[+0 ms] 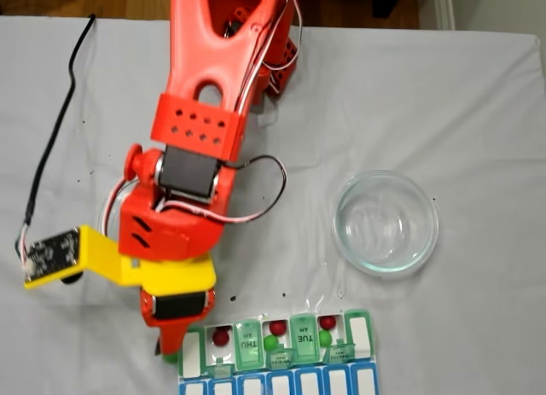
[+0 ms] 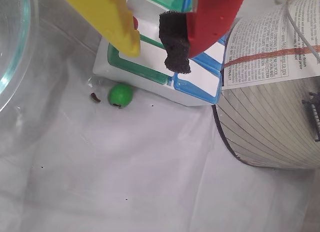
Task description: Sort medicines into box.
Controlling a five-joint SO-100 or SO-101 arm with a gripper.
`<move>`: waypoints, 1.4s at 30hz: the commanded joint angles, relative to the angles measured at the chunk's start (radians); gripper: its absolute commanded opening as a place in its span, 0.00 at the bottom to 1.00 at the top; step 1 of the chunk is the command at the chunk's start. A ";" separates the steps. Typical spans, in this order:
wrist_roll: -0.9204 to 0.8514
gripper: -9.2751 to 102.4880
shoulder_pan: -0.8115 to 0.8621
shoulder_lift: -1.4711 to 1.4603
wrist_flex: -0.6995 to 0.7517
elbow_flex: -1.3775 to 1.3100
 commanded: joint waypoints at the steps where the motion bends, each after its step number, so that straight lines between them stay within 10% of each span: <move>1: 0.000 0.15 -0.017 0.173 0.000 0.020; 28: 0.057 0.38 0.046 -0.502 0.422 -0.646; 42: 0.092 0.38 0.034 -0.595 0.345 -0.686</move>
